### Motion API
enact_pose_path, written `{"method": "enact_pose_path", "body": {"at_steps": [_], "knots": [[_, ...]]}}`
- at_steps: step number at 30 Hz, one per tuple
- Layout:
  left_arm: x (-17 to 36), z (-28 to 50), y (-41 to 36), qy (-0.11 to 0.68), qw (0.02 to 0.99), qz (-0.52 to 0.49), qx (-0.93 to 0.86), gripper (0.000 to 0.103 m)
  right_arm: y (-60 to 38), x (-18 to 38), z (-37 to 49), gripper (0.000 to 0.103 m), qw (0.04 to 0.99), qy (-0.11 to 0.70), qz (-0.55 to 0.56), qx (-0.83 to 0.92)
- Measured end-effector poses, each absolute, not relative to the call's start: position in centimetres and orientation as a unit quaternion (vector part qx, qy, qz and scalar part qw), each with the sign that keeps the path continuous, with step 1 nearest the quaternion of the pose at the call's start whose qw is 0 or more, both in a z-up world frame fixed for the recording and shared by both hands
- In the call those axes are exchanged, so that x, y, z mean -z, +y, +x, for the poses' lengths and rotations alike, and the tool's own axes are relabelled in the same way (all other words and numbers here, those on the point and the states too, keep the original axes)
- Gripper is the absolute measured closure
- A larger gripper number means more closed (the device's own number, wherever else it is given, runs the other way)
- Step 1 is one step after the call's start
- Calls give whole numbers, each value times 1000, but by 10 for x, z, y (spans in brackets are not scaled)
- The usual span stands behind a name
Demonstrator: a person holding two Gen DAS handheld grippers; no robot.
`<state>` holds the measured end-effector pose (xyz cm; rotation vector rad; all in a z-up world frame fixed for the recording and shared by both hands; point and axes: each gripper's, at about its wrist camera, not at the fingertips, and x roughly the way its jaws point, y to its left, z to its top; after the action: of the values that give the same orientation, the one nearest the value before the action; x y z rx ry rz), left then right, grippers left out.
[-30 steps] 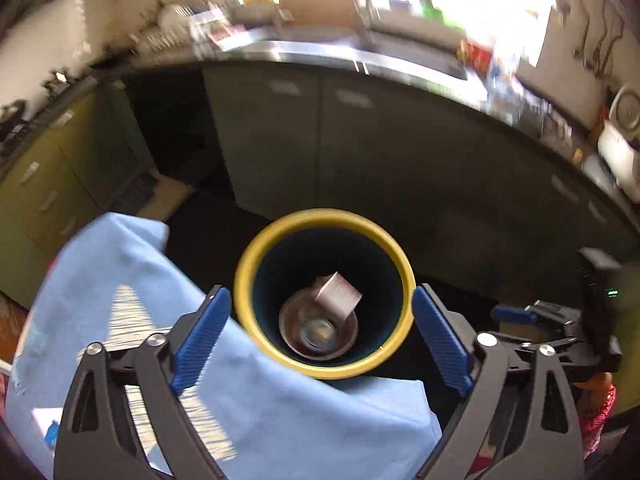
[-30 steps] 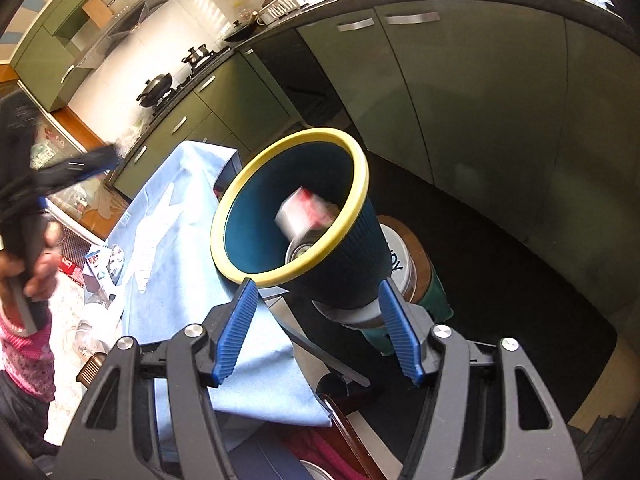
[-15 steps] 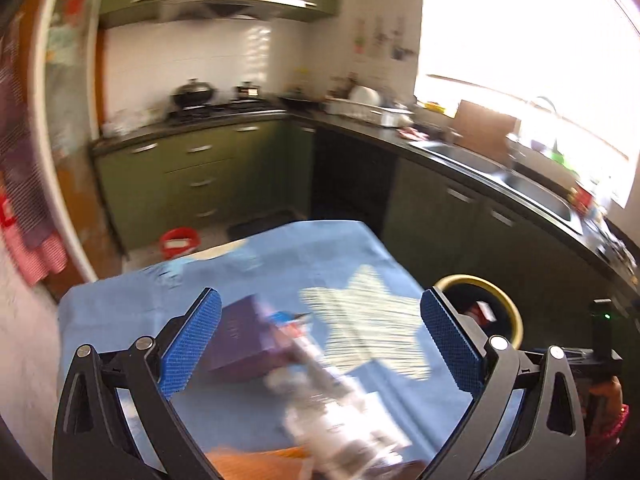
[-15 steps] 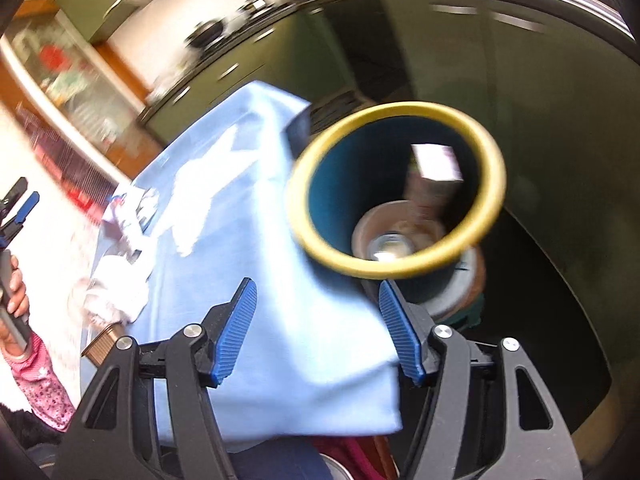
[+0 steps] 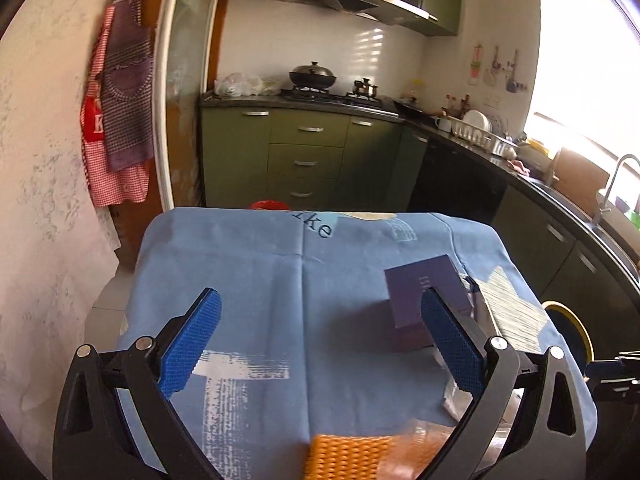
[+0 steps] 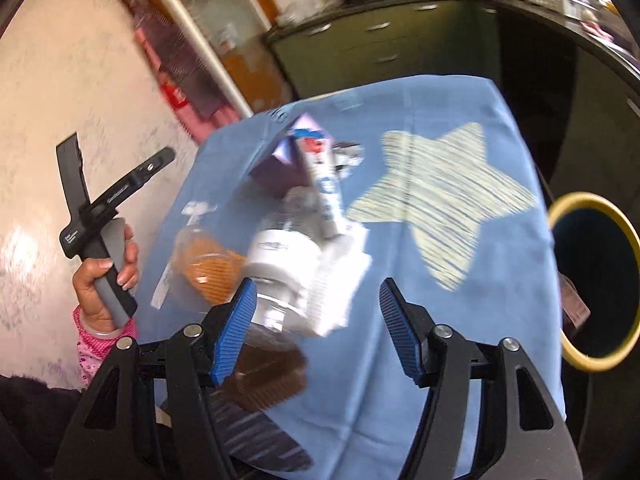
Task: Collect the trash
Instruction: 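Reach the right tool to the clear water bottle and grasp it, then lift the water bottle off the table with the right tool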
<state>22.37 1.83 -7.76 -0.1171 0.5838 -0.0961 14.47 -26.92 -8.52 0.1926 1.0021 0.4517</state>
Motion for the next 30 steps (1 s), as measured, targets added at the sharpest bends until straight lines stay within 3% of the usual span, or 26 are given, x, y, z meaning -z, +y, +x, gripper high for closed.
{"method": "enact_pose_path", "body": {"at_steps": [14,30], "knots": [[82,211,24,292,952,-71,53,5,-181,122,212,42,725,663,-17,-186],[84,207,23,300,947,-100,57,5,-144,168,244,38,687,707,-43,-160]]}}
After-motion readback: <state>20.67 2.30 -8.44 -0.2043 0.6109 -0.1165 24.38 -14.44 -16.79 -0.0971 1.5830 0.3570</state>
